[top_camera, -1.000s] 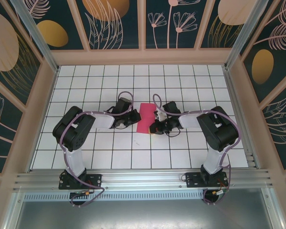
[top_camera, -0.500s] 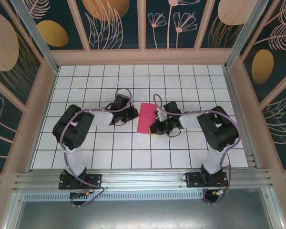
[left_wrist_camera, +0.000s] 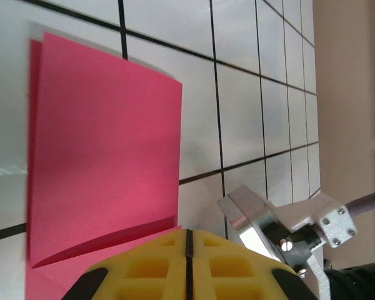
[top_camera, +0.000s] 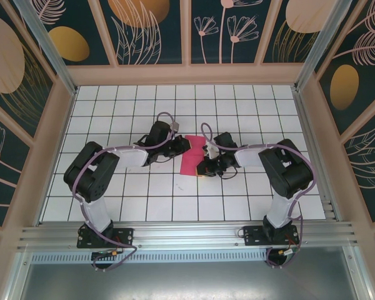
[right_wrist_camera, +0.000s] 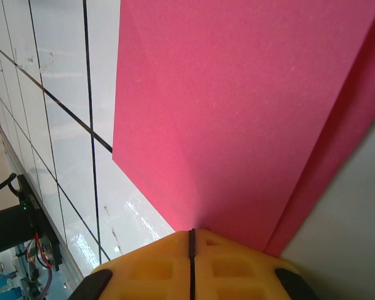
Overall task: Fold a paper plane with a square sheet of paper (pick it up from the middle)
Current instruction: Fold the triangle a second time at the center of the table, then turn over the paper at the center of the table.
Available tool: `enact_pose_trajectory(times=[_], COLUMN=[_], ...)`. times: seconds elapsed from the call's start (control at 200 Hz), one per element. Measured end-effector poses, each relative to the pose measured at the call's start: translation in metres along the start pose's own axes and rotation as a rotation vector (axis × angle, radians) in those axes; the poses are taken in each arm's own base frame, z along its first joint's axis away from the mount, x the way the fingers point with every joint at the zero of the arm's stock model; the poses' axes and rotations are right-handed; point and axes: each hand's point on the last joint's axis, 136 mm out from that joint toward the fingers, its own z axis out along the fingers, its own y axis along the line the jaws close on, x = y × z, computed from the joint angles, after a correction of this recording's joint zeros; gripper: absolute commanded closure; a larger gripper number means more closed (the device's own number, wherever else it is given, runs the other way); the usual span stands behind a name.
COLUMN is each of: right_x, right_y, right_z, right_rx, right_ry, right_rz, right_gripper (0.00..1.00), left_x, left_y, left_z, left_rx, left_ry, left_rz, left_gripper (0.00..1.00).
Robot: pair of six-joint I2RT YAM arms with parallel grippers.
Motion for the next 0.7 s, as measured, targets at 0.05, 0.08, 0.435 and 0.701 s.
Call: enact_pose_trajectory(times=[0.05, 0.08, 0.435, 0.701], right_x=[0.002, 0.003, -0.029, -0.046], right_y=[0.0, 0.001, 0.021, 0.002], right_z=[-0.003, -0.004, -0.05, -0.045], right_rx=[0.005, 0.006, 0.039, 0.116], right_ry=[0.005, 0.005, -0.167, -0.196], right_rz=[0.009, 0.011, -0.032, 0.005], right_gripper=[0.88, 0.87, 0.62, 0.58], left_x=[0.006, 0.008, 0.01, 0.014], left_y=[0.003, 0.006, 0.013, 0.005], left_z=[0.005, 0.007, 0.012, 0.0], left_rx=[-0.001, -0.003, -0.008, 0.001], left_ry=[0.019, 0.03, 0.036, 0.028], left_rz=[-0.012, -0.019, -0.033, -0.022], left_gripper=[0.9, 0.89, 0.86, 0.87])
